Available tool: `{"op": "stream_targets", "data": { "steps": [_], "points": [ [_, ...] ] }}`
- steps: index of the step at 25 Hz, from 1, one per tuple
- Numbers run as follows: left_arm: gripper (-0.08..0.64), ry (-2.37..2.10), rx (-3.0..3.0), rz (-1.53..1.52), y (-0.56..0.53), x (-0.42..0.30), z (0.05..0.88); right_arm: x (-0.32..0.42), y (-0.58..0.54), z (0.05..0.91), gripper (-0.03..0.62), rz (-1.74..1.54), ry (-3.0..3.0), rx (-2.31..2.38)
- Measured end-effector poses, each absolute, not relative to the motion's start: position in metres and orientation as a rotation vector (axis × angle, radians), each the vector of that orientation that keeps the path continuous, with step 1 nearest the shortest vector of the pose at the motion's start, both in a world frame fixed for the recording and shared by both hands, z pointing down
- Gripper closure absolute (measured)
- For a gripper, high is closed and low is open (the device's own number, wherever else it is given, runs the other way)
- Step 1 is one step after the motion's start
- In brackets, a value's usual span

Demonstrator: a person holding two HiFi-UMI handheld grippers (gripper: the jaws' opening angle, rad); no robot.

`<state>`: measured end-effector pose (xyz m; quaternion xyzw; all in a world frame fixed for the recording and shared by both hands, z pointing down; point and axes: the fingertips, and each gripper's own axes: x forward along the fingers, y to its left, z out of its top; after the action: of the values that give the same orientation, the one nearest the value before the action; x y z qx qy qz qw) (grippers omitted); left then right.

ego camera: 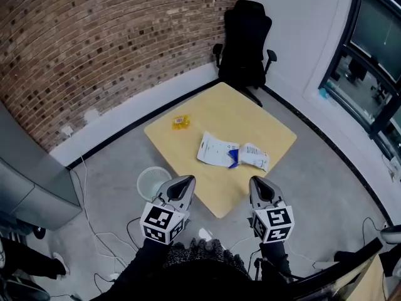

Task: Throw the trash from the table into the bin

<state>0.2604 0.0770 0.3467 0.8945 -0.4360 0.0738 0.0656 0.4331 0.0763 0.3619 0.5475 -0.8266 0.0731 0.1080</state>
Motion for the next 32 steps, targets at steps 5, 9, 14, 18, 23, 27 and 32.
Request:
{"op": "stream_targets", "data": {
  "steps": [5,9,14,18,23,27,32],
  "points": [
    [0.561,-1.317,2.69,0.229,0.065,0.263,0.348,0.438,0.061,0.363,0.58,0.239,-2.425,1.621],
    [0.561,-1.292,2.696,0.24,0.048,0.265,0.352,0.432,0.049,0.372,0.58,0.275,-2.427,1.576],
    [0.561,-1.238,2.716,0.241,0.017,0.268,0.352,0.428,0.024,0.374,0.58,0.276,-2.4,1.584],
    [0.561,-1.199,2.726,0.244,-0.005,0.268,0.355,0.426,0.005,0.375,0.581,0.309,-2.387,1.607],
    [0.561,-1.179,2.7,0.254,-0.027,0.263,0.366,0.425,-0.012,0.387,0.58,0.296,-2.364,1.587],
    [0.561,-1.149,2.709,0.259,-0.04,0.266,0.369,0.431,-0.023,0.389,0.58,0.308,-2.341,1.623],
    [0.561,-1.111,2.731,0.262,-0.054,0.272,0.37,0.438,-0.034,0.393,0.58,0.306,-2.312,1.666]
  ]
}}
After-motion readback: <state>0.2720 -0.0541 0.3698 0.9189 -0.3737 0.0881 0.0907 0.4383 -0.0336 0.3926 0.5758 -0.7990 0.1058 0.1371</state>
